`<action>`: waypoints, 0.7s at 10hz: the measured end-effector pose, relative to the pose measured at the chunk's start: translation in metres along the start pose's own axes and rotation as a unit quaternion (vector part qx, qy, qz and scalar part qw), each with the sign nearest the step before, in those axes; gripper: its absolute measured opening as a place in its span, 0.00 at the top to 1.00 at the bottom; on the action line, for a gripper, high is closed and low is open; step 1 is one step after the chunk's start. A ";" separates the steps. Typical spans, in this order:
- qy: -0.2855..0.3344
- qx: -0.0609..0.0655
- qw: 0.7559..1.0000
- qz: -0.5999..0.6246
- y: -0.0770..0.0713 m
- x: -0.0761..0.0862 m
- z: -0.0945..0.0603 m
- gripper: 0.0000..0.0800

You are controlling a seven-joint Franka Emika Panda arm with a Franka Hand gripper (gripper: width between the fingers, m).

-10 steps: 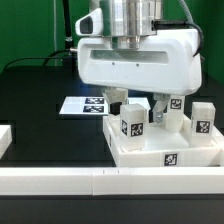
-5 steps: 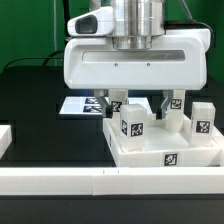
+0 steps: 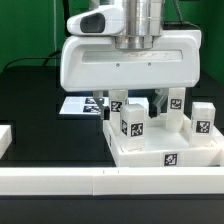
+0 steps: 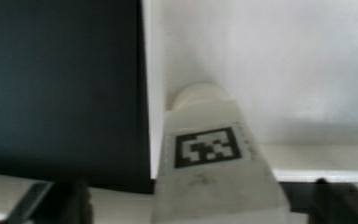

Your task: Assemble square table

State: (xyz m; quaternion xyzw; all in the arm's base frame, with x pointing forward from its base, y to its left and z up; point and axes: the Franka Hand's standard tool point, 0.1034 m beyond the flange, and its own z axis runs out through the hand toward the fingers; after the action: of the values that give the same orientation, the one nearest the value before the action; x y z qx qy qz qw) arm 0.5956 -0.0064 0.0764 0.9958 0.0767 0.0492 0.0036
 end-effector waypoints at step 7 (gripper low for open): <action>0.001 0.002 0.994 0.108 -0.001 0.000 0.000 0.64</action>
Offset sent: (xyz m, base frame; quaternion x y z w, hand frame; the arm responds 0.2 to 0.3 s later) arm 0.0000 0.0000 0.0000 0.0000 0.0000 0.0000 1.0000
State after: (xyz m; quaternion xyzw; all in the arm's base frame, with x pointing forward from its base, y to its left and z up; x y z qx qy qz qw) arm 0.5955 -0.0056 0.0762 0.9983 -0.0309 0.0498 -0.0038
